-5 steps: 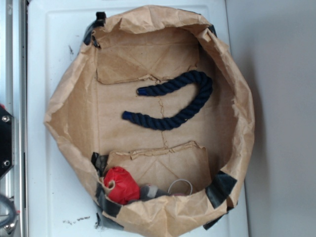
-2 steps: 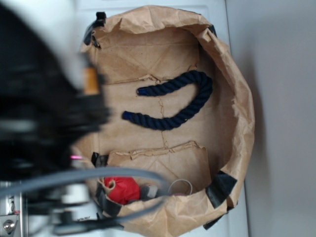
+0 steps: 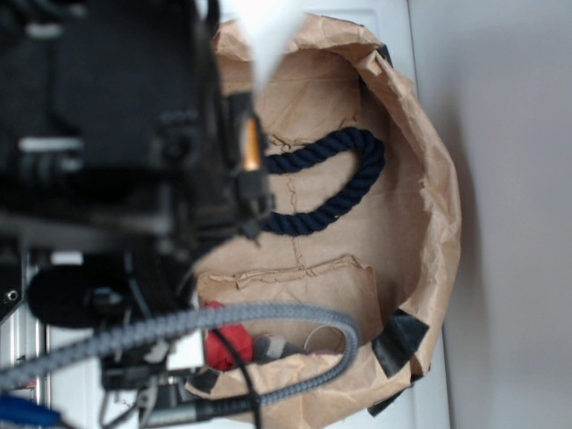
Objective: Grab the blue rope.
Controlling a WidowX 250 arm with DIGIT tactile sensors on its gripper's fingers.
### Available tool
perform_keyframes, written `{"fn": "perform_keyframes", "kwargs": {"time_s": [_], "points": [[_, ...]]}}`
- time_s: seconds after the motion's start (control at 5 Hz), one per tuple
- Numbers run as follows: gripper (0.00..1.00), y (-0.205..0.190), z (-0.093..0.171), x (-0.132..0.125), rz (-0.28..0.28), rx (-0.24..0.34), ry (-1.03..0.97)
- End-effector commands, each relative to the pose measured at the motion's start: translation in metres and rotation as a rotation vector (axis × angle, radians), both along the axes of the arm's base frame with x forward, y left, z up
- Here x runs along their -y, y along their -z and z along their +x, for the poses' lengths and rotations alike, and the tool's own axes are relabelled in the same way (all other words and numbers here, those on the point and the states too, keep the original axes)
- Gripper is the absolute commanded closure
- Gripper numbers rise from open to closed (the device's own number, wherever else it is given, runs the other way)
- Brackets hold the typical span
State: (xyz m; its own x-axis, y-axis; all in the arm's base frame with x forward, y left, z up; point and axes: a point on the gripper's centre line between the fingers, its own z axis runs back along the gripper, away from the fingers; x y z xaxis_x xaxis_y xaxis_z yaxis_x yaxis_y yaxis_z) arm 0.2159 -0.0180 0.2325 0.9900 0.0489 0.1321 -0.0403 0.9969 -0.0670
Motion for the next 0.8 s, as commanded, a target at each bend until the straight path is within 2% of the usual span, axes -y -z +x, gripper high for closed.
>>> {"fn": "perform_keyframes", "kwargs": {"time_s": [0.0,0.2,0.4,0.6], "points": [[0.00,0.086,0.067,-0.028,-0.018,0.131,-0.114],[0.00,0.138,0.089,-0.038,-0.072,0.082,-0.200],[0.00,0.184,0.091,-0.041,-0.082,0.050,-0.277],[0.00,0.205,0.087,-0.033,-0.120,0.031,-0.385]]}}
